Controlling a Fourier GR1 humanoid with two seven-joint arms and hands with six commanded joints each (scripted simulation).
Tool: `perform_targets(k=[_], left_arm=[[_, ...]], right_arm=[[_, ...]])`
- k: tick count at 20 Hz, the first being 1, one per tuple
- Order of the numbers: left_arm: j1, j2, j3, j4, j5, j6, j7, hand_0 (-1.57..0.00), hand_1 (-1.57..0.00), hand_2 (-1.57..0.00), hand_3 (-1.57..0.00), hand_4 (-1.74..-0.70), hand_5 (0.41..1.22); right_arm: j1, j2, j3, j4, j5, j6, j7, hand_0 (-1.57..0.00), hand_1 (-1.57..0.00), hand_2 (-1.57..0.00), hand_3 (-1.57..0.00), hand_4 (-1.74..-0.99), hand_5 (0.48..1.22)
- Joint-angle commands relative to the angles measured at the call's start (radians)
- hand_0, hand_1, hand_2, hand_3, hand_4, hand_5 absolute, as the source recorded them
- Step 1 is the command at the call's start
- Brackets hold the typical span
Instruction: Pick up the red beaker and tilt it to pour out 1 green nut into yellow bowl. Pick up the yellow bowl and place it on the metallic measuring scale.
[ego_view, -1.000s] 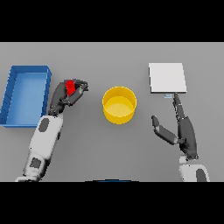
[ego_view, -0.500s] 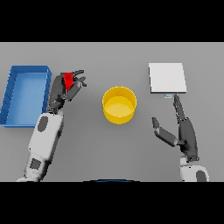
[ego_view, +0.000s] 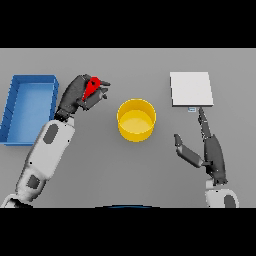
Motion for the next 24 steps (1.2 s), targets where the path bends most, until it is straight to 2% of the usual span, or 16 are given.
perform_targets(k=[1, 4, 7, 9, 12, 14, 16, 17, 20, 21, 24], left_arm=[[-0.005, 0.003, -0.016, 0.000, -0.014, 0.001, 0.013, -1.56, -1.56, -1.56, -1.56, -1.73, 1.111], [-0.038, 0.025, -0.082, 0.004, -0.083, 0.004, 0.085, -1.57, -1.57, -1.57, -1.57, -1.74, 1.117], [-0.096, 0.073, -0.179, 0.026, -0.208, -0.003, 0.158, -1.57, -1.57, -1.57, -1.57, -1.74, 1.133], [-0.134, 0.099, -0.260, 0.026, -0.289, -0.031, 0.182, -1.57, -1.57, -1.57, -1.57, -1.74, 1.127], [-0.190, 0.130, -0.345, 0.059, -0.381, -0.062, 0.198, -1.57, -1.57, -1.57, -1.57, -1.74, 1.173], [-0.227, 0.143, -0.389, 0.062, -0.419, -0.094, 0.196, -1.57, -1.57, -1.57, -1.57, -1.74, 1.190], [-0.268, 0.159, -0.436, 0.082, -0.462, -0.128, 0.183, -1.57, -1.57, -1.57, -1.57, -1.65, 1.201], [-0.283, 0.170, -0.462, 0.077, -0.480, -0.151, 0.175, -1.57, -1.57, -1.57, -1.57, -1.67, 1.205], [-0.356, 0.172, -0.544, 0.112, -0.532, -0.241, 0.164, -1.57, -1.57, -1.57, -1.33, -1.69, 1.213], [-0.376, 0.174, -0.568, 0.126, -0.546, -0.251, 0.140, -1.57, -1.57, -1.57, -1.28, -1.70, 1.215], [-0.448, 0.153, -0.648, 0.180, -0.593, -0.290, 0.079, -1.57, -1.57, -1.57, -1.42, -1.72, 1.218]], right_arm=[[0.009, 0.004, 0.006, -0.005, 0.005, -0.001, -0.002, 0.00, 0.00, 0.00, 0.00, -1.256, 0.678], [-0.002, 0.005, 0.005, -0.003, 0.006, -0.001, 0.023, 0.00, 0.00, 0.00, 0.00, -1.255, 0.681], [0.000, 0.010, 0.010, -0.016, 0.003, 0.002, 0.022, 0.00, 0.00, 0.00, 0.00, -1.254, 0.687], [0.000, 0.004, 0.010, -0.019, -0.002, 0.011, 0.026, 0.00, 0.00, 0.00, 0.00, -1.256, 0.690], [0.006, 0.003, 0.010, -0.022, -0.003, 0.013, 0.021, 0.00, 0.00, 0.00, 0.00, -1.270, 0.700], [0.003, 0.006, 0.010, -0.023, -0.004, 0.012, 0.024, 0.00, 0.00, 0.00, 0.00, -1.274, 0.704], [0.027, 0.011, 0.019, -0.040, -0.006, 0.016, 0.001, 0.00, 0.00, 0.00, 0.00, -1.284, 0.705], [0.016, 0.011, 0.011, -0.027, -0.015, 0.018, 0.014, 0.00, 0.00, 0.00, 0.00, -1.283, 0.702], [0.005, 0.026, 0.003, -0.024, -0.033, 0.012, 0.022, 0.00, 0.00, 0.00, 0.00, -1.288, 0.685], [0.004, 0.024, -0.004, -0.019, -0.031, 0.005, 0.020, 0.00, 0.00, 0.00, 0.00, -1.292, 0.678], [0.010, 0.039, -0.009, -0.009, -0.053, 0.007, 0.008, 0.00, 0.00, 0.00, 0.00, -1.294, 0.657]])
